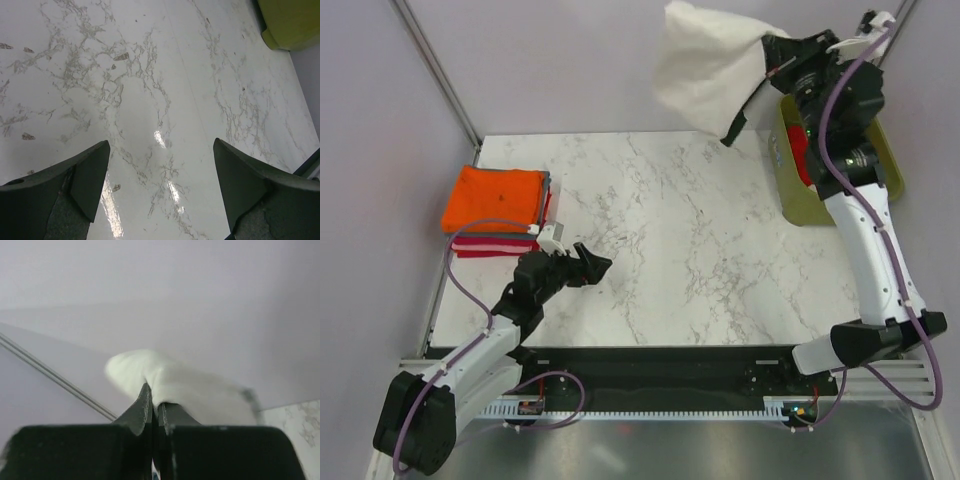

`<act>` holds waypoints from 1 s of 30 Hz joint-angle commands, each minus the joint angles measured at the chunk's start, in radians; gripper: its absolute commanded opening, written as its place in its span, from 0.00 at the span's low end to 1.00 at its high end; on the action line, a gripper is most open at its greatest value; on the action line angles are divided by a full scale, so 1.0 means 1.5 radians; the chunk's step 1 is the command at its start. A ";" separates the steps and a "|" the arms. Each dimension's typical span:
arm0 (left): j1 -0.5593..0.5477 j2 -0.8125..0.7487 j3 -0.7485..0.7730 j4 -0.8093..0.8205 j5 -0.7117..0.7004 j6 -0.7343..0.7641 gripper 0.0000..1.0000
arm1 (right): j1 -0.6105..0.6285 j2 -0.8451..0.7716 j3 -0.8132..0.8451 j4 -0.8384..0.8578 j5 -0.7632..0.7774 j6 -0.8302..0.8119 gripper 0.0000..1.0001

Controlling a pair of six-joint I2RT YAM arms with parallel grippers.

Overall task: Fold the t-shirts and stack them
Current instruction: Move the tshirt to the center of the board

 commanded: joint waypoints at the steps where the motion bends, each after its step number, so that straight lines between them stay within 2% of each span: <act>1: -0.002 -0.008 -0.005 0.033 -0.022 0.000 0.91 | -0.013 -0.074 0.015 0.068 -0.011 -0.002 0.00; 2: -0.001 -0.005 -0.004 0.031 -0.022 0.001 0.91 | -0.013 -0.085 0.000 0.068 0.035 -0.022 0.01; 3: -0.002 -0.003 -0.002 0.029 -0.022 0.002 0.91 | -0.013 -0.107 -0.020 0.063 0.051 -0.029 0.07; 4: -0.002 -0.002 -0.001 0.028 -0.022 0.002 0.91 | -0.014 -0.119 -0.075 0.059 0.060 -0.031 0.35; 6: -0.002 -0.001 0.001 0.026 -0.024 0.002 0.91 | -0.013 -0.155 -0.151 0.049 0.001 -0.026 0.60; 7: -0.002 -0.001 0.002 0.025 -0.024 0.004 0.91 | -0.014 -0.163 -0.235 0.049 -0.034 -0.025 0.86; 8: -0.002 -0.001 0.002 0.023 -0.026 0.004 0.92 | -0.014 -0.171 -0.273 0.024 -0.061 -0.016 0.95; 11: -0.001 -0.002 0.004 0.015 -0.027 0.009 0.95 | -0.013 -0.214 -0.418 -0.033 -0.083 -0.023 0.98; 13: -0.001 -0.007 0.011 -0.020 -0.034 0.013 1.00 | -0.014 -0.277 -0.539 -0.024 -0.102 -0.024 0.98; 15: -0.001 -0.010 0.034 -0.085 -0.070 0.011 1.00 | -0.013 -0.340 -0.620 -0.015 -0.112 -0.050 0.98; 16: -0.001 -0.014 0.043 -0.105 -0.117 -0.009 1.00 | -0.012 -0.360 -0.639 -0.025 -0.108 -0.060 0.98; 18: -0.001 -0.018 0.042 -0.109 -0.131 -0.019 1.00 | -0.011 -0.401 -0.674 -0.046 -0.098 -0.087 0.98; 20: -0.001 -0.021 0.034 -0.085 -0.073 -0.005 1.00 | -0.012 -0.415 -0.689 -0.070 -0.091 -0.115 0.98; 23: -0.002 -0.016 0.000 0.024 0.049 0.013 0.98 | -0.012 -0.413 -0.710 -0.091 -0.109 -0.111 0.98; 30: -0.007 0.032 0.011 0.051 0.098 0.017 0.97 | -0.012 -0.381 -0.750 -0.121 -0.134 -0.100 0.98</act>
